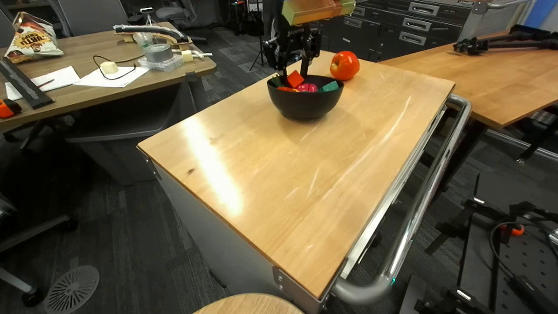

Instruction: Move the apple to the other side of the bowl and take all the items out of the bowl

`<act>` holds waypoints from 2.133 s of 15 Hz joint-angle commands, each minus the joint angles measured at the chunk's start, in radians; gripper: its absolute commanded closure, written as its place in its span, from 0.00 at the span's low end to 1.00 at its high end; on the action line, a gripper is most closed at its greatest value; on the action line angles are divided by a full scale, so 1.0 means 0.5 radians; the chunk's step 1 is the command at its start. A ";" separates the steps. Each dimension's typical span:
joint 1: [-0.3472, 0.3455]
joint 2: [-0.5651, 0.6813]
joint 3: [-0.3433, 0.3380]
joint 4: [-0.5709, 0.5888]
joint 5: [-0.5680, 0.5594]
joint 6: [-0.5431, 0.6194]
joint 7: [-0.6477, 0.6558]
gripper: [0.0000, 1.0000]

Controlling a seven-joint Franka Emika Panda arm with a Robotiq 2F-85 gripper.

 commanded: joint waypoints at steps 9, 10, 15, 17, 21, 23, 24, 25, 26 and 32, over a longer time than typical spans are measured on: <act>0.114 -0.024 -0.045 0.075 -0.038 -0.267 0.169 0.86; 0.119 -0.037 -0.043 0.082 -0.038 -0.290 0.167 0.86; 0.158 -0.304 0.053 -0.035 0.023 -0.161 0.039 0.86; 0.196 -0.356 0.123 -0.061 0.062 -0.085 -0.007 0.86; 0.312 -0.383 0.240 -0.125 0.018 -0.099 -0.073 0.86; 0.367 -0.356 0.275 -0.144 0.001 -0.111 -0.081 0.86; 0.388 -0.348 0.289 -0.159 -0.001 -0.107 -0.087 0.86; 0.411 -0.338 0.298 -0.178 -0.015 -0.079 -0.091 0.86; 0.430 -0.328 0.303 -0.191 -0.029 -0.066 -0.092 0.86; 0.450 -0.256 0.287 -0.225 -0.055 -0.035 -0.086 0.86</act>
